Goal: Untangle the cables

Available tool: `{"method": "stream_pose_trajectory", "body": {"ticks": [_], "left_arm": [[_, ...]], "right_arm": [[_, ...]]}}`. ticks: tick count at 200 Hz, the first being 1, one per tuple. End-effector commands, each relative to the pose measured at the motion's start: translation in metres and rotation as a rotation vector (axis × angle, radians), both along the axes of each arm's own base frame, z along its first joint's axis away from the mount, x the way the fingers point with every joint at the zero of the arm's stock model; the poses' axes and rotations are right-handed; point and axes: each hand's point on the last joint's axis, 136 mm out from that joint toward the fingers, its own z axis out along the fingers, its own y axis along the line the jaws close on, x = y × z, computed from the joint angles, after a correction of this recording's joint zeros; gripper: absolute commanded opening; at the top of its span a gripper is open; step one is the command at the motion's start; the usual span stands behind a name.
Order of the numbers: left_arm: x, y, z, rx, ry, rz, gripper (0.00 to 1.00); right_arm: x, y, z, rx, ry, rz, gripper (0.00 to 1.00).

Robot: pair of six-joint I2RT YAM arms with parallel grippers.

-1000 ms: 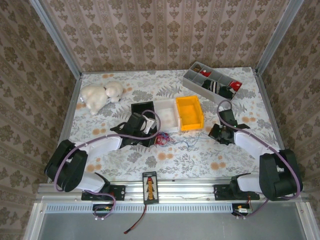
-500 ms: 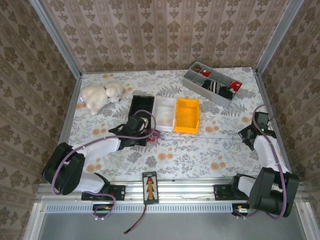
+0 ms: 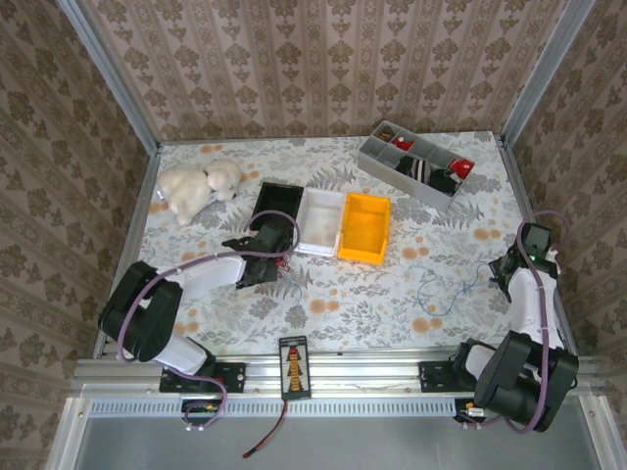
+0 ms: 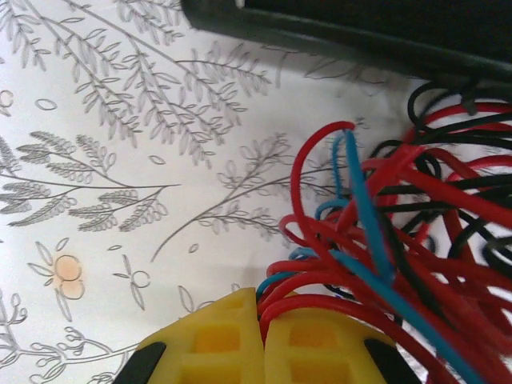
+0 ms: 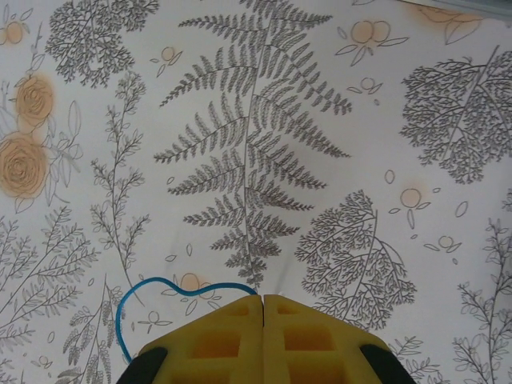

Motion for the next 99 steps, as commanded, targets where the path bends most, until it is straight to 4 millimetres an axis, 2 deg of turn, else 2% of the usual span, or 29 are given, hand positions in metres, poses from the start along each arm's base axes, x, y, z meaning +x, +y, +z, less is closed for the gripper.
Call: {"method": "stream_pose_trajectory", "body": {"ticks": [1,16,33,48,60,80,99], "left_arm": [[-0.014,0.017,-0.013,0.103,0.076,-0.004,0.00],[-0.009,-0.022,-0.009,0.023,0.040,-0.168,0.00],[-0.014,-0.079,0.006,-0.101,-0.014,-0.407,0.00],[-0.023,-0.114,0.020,-0.206,-0.036,-0.554,0.00],[-0.025,-0.127,0.031,-0.267,-0.052,-0.594,0.00],[-0.022,-0.137,0.048,-0.333,-0.099,-0.624,0.00],[-0.021,-0.141,0.055,-0.356,-0.122,-0.645,0.00]], "right_arm": [[0.013,0.008,0.008,0.012,-0.050,0.056,0.00],[0.040,0.030,0.018,0.004,-0.119,0.215,0.00],[0.077,0.064,0.052,-0.076,-0.256,0.423,0.00],[0.098,0.098,0.090,-0.151,-0.375,0.578,0.00],[0.108,0.121,0.122,-0.189,-0.469,0.659,0.00],[0.119,0.149,0.181,-0.236,-0.627,0.752,0.00],[0.125,0.173,0.244,-0.276,-0.787,0.814,0.00]]}}
